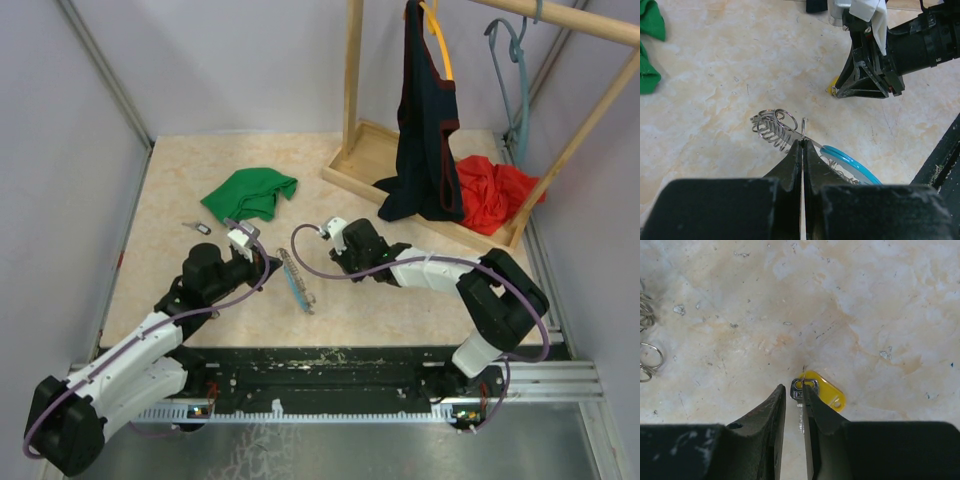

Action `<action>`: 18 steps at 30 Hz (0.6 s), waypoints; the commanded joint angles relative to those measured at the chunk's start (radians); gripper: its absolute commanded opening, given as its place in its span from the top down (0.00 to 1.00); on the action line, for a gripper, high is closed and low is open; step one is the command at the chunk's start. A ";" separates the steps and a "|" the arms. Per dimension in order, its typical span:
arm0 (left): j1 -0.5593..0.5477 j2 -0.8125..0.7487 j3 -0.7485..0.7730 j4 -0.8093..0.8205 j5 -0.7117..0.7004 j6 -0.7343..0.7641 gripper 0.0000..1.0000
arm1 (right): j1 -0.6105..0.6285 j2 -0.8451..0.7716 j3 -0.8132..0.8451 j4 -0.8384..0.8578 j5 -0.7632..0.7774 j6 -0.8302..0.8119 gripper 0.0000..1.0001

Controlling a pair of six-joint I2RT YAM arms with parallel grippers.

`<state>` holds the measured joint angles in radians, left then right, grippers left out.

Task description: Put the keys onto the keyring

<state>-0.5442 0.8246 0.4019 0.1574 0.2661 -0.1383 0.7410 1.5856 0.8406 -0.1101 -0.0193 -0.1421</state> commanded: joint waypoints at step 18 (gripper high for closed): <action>-0.002 0.008 0.025 0.027 0.028 -0.009 1.00 | -0.006 0.011 -0.038 0.176 0.065 0.087 0.89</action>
<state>-0.5442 0.8349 0.4019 0.1696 0.2756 -0.1394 0.7410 1.5867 0.7853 0.0200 0.0307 -0.0669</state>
